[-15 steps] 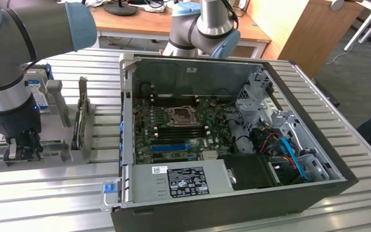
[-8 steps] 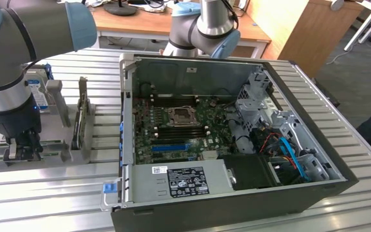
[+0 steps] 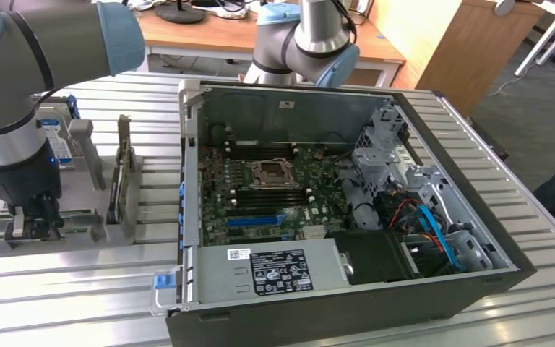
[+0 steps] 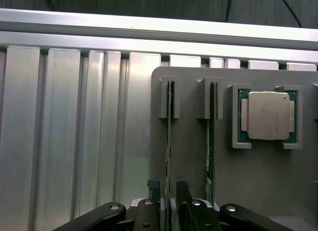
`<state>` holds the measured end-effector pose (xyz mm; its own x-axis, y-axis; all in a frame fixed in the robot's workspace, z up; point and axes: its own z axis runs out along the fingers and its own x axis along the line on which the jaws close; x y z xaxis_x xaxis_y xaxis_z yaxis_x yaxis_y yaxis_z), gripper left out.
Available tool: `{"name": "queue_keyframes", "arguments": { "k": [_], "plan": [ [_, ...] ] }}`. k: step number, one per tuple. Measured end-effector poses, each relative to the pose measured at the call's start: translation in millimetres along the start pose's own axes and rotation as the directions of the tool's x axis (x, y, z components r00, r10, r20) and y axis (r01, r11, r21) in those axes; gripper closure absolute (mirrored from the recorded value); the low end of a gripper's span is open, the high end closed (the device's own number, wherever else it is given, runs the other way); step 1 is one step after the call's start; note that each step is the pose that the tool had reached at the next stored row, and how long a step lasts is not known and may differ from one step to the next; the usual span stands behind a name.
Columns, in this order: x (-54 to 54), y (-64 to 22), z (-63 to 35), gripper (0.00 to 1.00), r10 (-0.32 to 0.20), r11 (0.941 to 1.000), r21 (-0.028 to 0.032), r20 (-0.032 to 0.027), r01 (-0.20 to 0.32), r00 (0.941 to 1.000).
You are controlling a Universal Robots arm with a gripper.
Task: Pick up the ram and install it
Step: 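Pick up the ram and move it above insertion slot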
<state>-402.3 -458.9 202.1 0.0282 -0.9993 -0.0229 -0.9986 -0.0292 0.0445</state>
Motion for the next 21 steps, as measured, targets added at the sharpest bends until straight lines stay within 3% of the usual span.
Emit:
{"name": "queue_keyframes", "arguments": {
  "k": [17, 21],
  "plan": [
    [0.8, -0.1, 0.1, 0.73, 0.000, 1.0000, 0.0002, 0.0001, 0.000, 1.0000],
    [0.7, -0.1, 0.1, 0.87, 0.000, 1.0000, 0.0002, 0.0003, 0.000, 1.0000]
  ]
}}
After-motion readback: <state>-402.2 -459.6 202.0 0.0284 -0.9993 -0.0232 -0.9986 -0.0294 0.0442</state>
